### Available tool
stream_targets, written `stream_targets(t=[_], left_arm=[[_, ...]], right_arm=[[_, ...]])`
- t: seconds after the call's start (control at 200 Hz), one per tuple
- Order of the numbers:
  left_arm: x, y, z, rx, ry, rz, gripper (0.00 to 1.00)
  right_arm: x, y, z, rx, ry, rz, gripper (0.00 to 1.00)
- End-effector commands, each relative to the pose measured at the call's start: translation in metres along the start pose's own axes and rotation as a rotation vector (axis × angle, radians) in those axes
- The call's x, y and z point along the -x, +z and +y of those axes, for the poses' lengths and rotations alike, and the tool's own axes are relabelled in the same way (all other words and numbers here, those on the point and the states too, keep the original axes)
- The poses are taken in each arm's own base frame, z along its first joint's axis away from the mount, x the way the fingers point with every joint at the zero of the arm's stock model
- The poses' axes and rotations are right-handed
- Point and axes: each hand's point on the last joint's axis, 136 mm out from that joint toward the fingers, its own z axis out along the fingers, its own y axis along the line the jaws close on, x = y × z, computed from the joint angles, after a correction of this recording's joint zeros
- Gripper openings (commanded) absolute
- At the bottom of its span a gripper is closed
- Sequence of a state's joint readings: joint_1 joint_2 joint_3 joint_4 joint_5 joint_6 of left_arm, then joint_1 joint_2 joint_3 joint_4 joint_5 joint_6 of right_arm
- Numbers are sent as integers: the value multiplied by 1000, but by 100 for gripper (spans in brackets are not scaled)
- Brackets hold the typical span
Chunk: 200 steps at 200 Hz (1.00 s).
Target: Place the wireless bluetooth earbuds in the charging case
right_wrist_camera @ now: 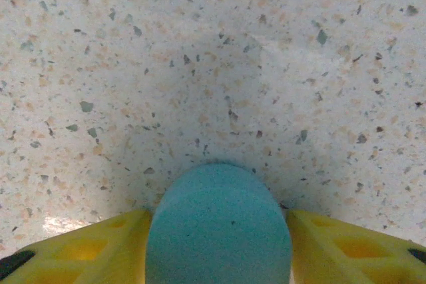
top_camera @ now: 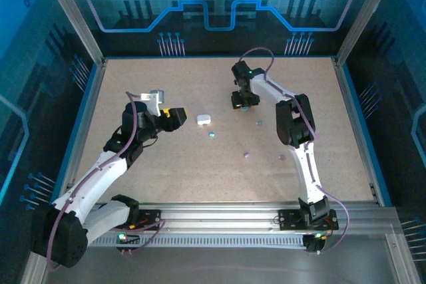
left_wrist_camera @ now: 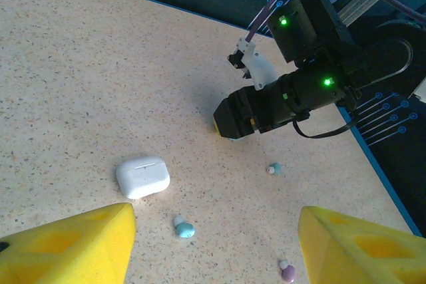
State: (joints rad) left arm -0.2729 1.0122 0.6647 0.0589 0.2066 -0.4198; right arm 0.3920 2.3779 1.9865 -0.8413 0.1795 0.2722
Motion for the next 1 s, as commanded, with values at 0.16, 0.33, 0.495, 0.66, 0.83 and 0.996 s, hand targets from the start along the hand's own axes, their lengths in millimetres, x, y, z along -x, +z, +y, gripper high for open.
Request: stream_targets(t=[0.16, 0.33, 0.495, 0.66, 0.83, 0.996], left_arm=[[7, -5, -9, -38, 2, -27, 66], [8, -6, -10, -42, 2, -28, 66], [10, -7, -13, -50, 2, -32, 66], [14, -9, -19, -74, -21, -37, 66], [24, -12, -41, -172, -60, -37, 65], [34, -15, -78, -314, -83, -5, 65]], right_arm=[[-6, -16, 8, 46, -44, -34, 52], [-8, -25, 12, 73, -73, -72, 43], [-10, -53, 26, 154, -124, -153, 41], [-17, -127, 63, 303, -280, -388, 39], [-45, -208, 90, 397, -517, -689, 38], [-77, -265, 104, 439, -724, -931, 37]])
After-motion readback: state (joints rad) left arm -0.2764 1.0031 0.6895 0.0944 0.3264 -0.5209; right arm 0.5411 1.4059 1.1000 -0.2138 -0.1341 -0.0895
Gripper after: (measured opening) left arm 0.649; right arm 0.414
